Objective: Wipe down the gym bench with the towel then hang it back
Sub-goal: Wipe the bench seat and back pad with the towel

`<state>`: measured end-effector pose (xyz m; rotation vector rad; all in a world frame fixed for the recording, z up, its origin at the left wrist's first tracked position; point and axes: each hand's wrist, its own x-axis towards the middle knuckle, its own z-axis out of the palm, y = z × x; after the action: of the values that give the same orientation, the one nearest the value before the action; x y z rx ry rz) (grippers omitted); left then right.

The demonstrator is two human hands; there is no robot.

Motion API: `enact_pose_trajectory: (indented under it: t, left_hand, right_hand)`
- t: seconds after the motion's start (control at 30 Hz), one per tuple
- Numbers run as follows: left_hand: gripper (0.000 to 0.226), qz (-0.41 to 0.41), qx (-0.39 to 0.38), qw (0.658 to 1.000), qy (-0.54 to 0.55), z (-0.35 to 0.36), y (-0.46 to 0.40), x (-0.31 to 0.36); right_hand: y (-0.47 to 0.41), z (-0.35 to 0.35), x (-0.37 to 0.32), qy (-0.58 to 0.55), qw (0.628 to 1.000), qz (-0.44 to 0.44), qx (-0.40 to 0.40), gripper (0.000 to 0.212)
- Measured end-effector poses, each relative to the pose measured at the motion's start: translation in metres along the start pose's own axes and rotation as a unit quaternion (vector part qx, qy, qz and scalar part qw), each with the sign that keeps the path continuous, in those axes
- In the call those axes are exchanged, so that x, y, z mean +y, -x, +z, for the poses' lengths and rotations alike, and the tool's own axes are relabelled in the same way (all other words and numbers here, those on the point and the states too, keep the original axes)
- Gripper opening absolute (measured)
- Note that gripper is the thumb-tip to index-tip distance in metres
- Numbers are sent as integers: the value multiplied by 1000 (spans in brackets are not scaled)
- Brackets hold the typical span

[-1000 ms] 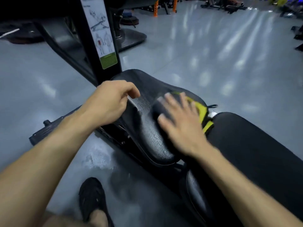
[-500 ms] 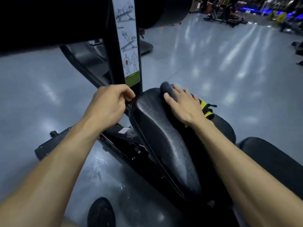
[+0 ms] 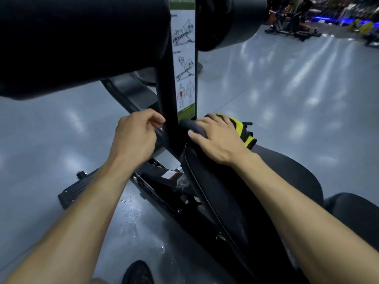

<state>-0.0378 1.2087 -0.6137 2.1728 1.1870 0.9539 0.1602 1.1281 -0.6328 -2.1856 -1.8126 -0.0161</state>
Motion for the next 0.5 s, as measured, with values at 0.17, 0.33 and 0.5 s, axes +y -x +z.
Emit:
enact_pose_trajectory:
  t: [0.17, 0.33, 0.5]
  left_hand:
    - [42, 11, -2, 1000, 2, -3, 9, 6]
    - [43, 14, -1, 1000, 15, -18, 32, 0]
    - [44, 3, -5, 1000, 9, -36, 52, -8]
  right_hand:
    - [-4, 0, -37, 78, 994, -71, -37, 58]
    - [-23, -18, -12, 61, 995, 1, -73, 47]
    - [-19, -15, -22, 67, 996, 26, -61, 43]
